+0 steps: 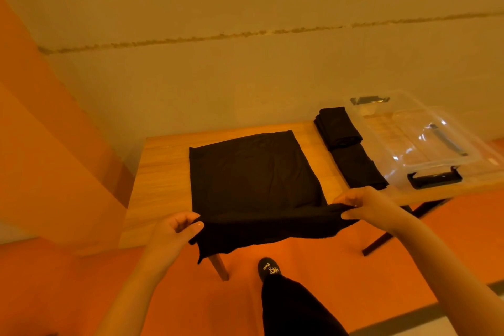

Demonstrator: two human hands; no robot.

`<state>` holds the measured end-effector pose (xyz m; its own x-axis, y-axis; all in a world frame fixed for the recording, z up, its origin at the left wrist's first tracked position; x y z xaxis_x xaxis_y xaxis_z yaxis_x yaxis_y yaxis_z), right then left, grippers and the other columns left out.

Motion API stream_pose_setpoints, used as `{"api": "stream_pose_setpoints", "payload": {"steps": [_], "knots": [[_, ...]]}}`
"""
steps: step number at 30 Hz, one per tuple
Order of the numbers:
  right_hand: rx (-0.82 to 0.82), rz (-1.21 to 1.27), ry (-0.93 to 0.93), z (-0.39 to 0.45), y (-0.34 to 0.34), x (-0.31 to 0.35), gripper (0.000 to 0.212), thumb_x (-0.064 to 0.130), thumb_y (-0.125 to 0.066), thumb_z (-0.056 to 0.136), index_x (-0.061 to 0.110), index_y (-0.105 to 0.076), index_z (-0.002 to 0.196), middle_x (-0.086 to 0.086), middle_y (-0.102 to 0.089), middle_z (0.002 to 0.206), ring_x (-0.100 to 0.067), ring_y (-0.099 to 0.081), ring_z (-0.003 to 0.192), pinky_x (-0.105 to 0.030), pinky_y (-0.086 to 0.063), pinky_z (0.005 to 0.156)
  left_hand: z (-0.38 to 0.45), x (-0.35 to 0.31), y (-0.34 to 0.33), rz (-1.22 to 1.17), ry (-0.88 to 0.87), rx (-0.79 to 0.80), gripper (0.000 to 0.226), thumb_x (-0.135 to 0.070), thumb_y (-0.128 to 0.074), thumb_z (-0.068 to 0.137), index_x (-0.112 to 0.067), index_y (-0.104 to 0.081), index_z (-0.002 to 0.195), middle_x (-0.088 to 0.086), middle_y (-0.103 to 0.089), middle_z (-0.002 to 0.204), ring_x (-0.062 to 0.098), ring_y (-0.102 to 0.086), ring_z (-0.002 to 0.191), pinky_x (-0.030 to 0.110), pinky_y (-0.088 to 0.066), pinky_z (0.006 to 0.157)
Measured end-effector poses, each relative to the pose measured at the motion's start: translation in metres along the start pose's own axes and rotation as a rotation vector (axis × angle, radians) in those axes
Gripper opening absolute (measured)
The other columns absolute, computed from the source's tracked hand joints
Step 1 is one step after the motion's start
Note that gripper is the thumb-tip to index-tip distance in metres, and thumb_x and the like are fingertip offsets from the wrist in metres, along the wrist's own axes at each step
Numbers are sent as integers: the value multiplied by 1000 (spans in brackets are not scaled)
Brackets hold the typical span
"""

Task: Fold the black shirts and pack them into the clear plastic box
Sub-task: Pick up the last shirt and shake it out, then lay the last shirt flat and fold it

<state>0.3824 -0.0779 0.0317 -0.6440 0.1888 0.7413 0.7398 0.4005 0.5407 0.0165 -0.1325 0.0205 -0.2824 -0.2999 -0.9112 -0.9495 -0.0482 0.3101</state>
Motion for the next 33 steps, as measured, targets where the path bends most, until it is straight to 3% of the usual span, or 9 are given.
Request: {"api": "stream_pose_setpoints", "payload": {"steps": [4,8,13,15,18,23,26,29,33], "knots": [[-35,-128,38,-14,2,3,19,3,-71,77,21,-67,73,5,-65,73,-6,-62,69,-18,-47,62,-8,-7,-4,37,-50,25,14,-2,-59,86,-9,-67,77,4,-68,68,15,-62,66,30,-48,67],[-19,-169,30,-33,-6,-5,18,10,-75,74,23,-66,67,4,-64,68,-6,-58,64,-23,-48,66,-23,-3,-10,145,-54,181,16,3,-64,81,-11,-67,74,0,-67,62,3,-60,55,16,-46,56],[36,-274,18,-50,-32,-23,25,6,-72,77,29,-68,68,11,-65,70,8,-59,69,-13,-46,63,-49,24,-21,291,-3,428,46,1,-69,79,-39,-70,56,-12,-61,55,-5,-51,53,13,-37,56],[77,-282,-9,-53,-38,-30,25,6,-72,77,29,-69,67,10,-66,69,0,-64,72,-18,-51,65,-59,31,-27,367,8,472,49,-3,-65,83,-42,-68,54,-14,-64,57,-5,-53,54,10,-38,56],[71,-280,-29,-55,-36,-30,19,8,-72,78,25,-70,69,6,-67,67,-9,-66,71,-23,-54,65,-62,33,-24,336,-13,399,31,-9,-62,88,-26,-69,63,-7,-66,60,0,-57,56,13,-40,57],[4,-190,-4,-51,-14,-13,17,6,-69,80,23,-69,80,6,-68,70,3,-63,68,-12,-45,60,-46,23,-6,143,-35,150,13,-6,-59,89,-6,-67,80,1,-66,61,5,-59,54,15,-43,53],[-18,-159,29,-40,-1,3,17,6,-62,86,21,-68,83,7,-67,72,6,-61,65,-9,-44,59,-33,5,-1,162,-85,75,15,-8,-57,90,-9,-67,79,-2,-66,63,-1,-60,55,11,-43,53],[-42,-111,62,-20,7,18,21,6,-55,91,22,-67,86,11,-66,75,9,-60,69,-8,-43,61,-12,-4,5,170,-113,9,18,-13,-56,91,-18,-64,76,-4,-64,69,4,-59,62,16,-42,56],[-98,-25,124,23,15,30,22,6,-50,94,18,-68,95,1,-67,94,-10,-63,92,-22,-46,80,22,-12,8,121,-126,-62,20,-15,-54,92,-17,-63,74,7,-62,69,16,-58,66,25,-41,59]]}}
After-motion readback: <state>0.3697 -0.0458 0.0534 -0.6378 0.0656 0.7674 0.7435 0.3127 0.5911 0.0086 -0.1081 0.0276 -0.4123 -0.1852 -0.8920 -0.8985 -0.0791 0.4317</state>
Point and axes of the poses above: each hand's wrist, its own z-axis towards the middle knuckle, its own y-axis out of the back of the hand, x = y × z, the point moved 7 cm from there along z, towards the middle knuckle
